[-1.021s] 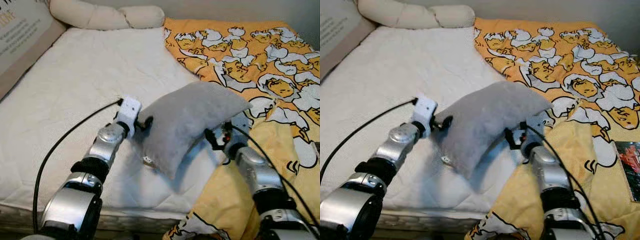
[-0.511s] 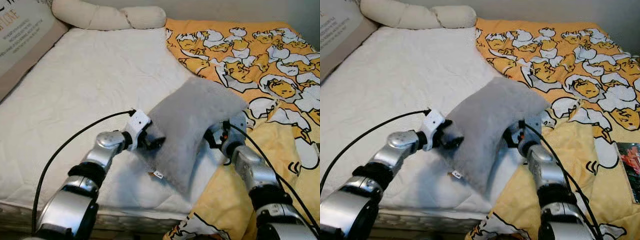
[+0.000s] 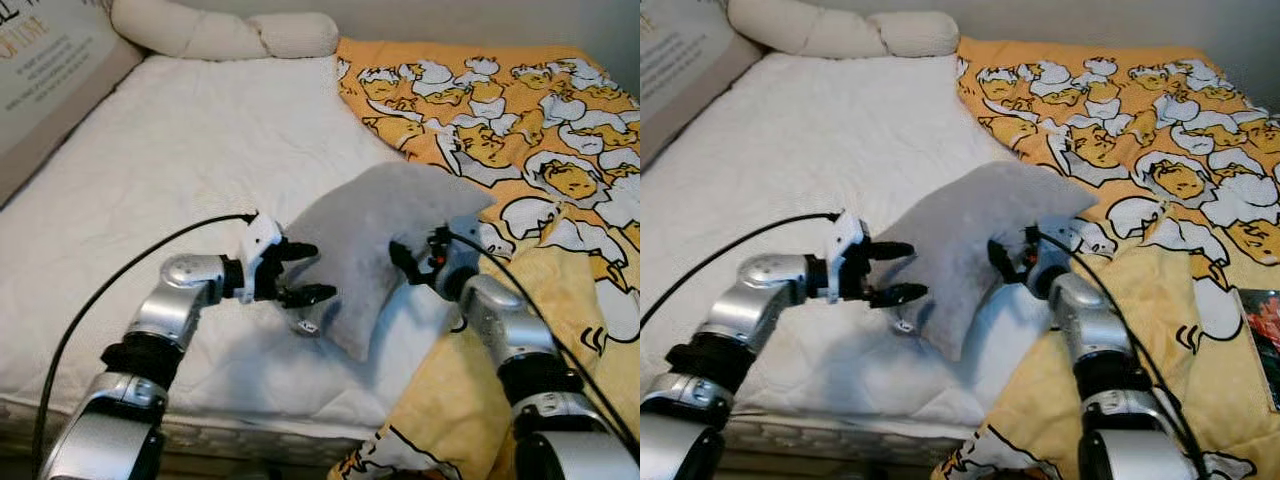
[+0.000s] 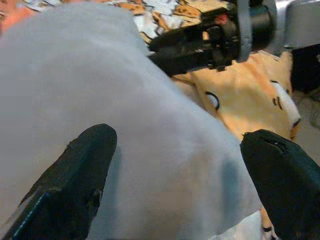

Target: Clean up the room

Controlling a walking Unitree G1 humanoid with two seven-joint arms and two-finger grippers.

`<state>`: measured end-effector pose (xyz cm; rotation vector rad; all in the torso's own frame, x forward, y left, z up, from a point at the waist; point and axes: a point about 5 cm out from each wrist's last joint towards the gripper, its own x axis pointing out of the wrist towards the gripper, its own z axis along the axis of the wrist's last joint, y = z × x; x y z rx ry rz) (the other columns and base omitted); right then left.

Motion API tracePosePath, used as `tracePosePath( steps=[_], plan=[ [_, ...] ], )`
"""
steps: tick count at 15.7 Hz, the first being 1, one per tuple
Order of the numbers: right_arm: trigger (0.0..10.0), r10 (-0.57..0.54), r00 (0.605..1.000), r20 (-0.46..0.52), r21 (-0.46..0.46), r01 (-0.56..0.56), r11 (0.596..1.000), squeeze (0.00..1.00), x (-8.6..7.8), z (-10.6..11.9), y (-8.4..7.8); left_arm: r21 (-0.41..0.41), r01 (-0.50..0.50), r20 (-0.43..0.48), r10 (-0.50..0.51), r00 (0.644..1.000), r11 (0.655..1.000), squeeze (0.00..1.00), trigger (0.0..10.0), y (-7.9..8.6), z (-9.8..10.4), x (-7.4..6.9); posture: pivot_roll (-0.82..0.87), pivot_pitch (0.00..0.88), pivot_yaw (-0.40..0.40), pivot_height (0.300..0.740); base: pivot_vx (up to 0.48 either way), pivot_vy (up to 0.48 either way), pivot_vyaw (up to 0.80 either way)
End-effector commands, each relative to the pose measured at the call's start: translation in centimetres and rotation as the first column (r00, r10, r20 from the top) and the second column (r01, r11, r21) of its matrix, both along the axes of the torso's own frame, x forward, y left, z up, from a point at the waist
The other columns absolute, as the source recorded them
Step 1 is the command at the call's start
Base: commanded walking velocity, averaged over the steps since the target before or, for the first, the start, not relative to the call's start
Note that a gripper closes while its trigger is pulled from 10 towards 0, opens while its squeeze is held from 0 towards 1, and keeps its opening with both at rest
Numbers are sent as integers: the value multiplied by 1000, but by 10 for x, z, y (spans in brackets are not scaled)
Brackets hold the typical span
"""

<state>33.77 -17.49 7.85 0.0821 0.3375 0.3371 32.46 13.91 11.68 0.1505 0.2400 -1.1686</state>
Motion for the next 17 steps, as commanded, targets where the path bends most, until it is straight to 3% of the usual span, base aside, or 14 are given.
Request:
tracePosePath(
  steps=[1, 3, 4, 5, 6, 8, 11, 13, 15, 16, 17],
  plan=[
    [10000, 20, 1000, -4, -22, -20, 1000, 0, -1, -1, -3, -9, -57, 34, 57, 998, 998, 396, 10000, 5, 7, 5, 44, 0, 19, 740, 0, 0, 0],
    [10000, 9, 999, -40, -58, -11, 998, 0, -9, -7, -19, -42, -265, 84, 268, 960, 963, 412, 10000, 14, 14, 25, 42, 0, 18, 740, 0, 0, 0],
    [10000, 6, 999, -48, -65, -9, 998, 0, -10, -8, -22, -49, -303, 83, 306, 948, 952, 412, 10000, 15, 16, 29, 38, 0, 21, 740, 0, 0, 0],
    [10000, -17, 997, -79, -101, 9, 995, 0, -15, -13, -36, -39, -495, 41, 496, 867, 868, 1000, 10000, 25, 16, 43, 29, 0, 28, 740, 0, 0, 0],
    [10000, -23, 996, -86, -108, 14, 994, 0, -17, -14, -41, -26, -539, 41, 540, 841, 842, 1000, 10000, 27, 15, 47, 26, 0, 29, 740, 0, 0, 0],
    [10000, -27, 995, -100, -101, 17, 995, 0, -21, -15, -50, -10, -667, 89, 665, 742, 745, 1000, 10000, 30, 14, 56, 6, 3, 32, 740, 0, 0, 0],
    [10000, -23, 993, -117, -113, 10, 994, 0, -24, -16, -54, 94, -760, 155, 744, 649, 643, 1000, 10000, 28, -1, 57, -13, 19, 32, 740, 0, 0, 0],
    [10000, -50, 994, -93, -97, 41, 994, 0, -23, -18, -41, 176, -839, 256, 799, 544, 515, 1000, 10000, 40, -15, 51, -16, 24, 30, 740, 0, 0, 0],
    [10000, -75, 996, -52, -57, 72, 996, 0, -18, -14, -29, 207, -850, 227, 822, 523, 484, 1000, 10000, 44, -26, 46, -23, 32, 35, 740, 0, 0, 0],
    [10000, -84, 996, -29, -10, 84, 996, 0, -15, -11, -19, 239, -827, 157, 820, 550, 509, 1000, 10000, 41, -37, 40, -23, 32, 35, 740, 0, 0, 0],
    [10000, -85, 996, -18, 29, 86, 996, 0, -13, -8, -10, 262, -757, 84, 768, 635, 598, 1000, 10000, 30, -47, 34, -20, 33, 33, 740, 0, 0, 0]
  ],
)
